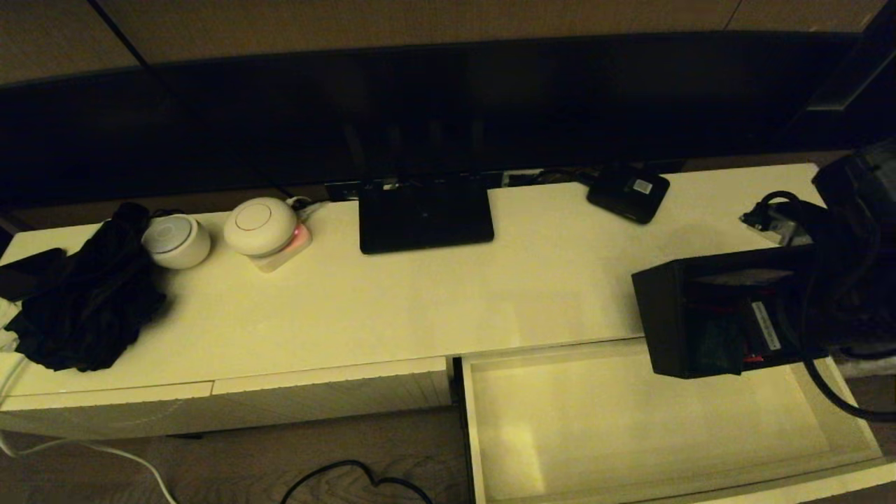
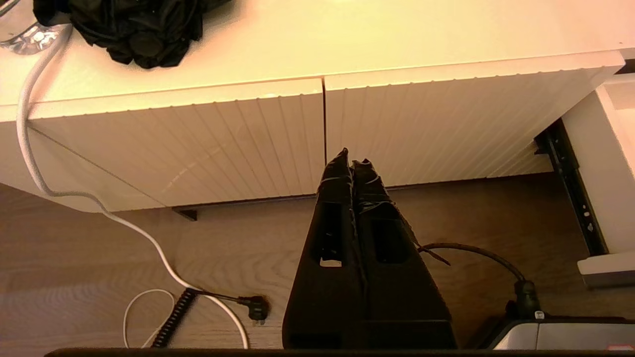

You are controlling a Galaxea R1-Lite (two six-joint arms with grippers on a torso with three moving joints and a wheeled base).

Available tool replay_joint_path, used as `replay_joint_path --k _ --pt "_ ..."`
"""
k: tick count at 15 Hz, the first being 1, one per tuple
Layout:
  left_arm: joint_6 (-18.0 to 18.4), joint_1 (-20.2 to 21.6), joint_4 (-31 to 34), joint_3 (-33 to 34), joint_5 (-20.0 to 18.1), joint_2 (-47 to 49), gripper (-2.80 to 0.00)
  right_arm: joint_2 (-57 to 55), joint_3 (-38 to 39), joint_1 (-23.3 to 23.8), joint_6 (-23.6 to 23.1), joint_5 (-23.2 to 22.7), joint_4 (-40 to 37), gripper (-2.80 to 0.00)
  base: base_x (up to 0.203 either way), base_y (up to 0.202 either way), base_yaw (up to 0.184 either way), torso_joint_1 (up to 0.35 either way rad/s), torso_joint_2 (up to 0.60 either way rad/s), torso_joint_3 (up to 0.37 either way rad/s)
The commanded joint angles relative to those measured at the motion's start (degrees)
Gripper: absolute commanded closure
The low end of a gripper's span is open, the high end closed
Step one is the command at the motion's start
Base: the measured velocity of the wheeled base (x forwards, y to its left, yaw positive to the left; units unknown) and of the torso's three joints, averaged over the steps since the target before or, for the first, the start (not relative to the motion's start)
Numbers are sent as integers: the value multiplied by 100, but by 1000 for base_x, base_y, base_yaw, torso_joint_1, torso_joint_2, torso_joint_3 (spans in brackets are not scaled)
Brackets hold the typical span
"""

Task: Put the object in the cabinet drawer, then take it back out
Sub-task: Take the storage box out of the drawer and put it on the table

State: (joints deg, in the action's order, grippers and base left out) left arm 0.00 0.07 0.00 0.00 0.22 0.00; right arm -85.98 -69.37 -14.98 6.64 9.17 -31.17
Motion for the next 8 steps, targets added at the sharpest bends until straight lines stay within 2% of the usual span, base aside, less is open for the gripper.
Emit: replay_joint_path --k 1,3,8 --pt "0 1 0 18 2 0 0 -615 -418 4 10 56 2 0 0 0 0 0 0 0" --pt "0 1 0 18 4 0 0 -945 -822 5 18 201 4 0 0 0 0 0 0 0" --pt "0 1 0 18 3 0 0 -1372 -1628 117 19 241 -19 0 0 0 0 0 0 0"
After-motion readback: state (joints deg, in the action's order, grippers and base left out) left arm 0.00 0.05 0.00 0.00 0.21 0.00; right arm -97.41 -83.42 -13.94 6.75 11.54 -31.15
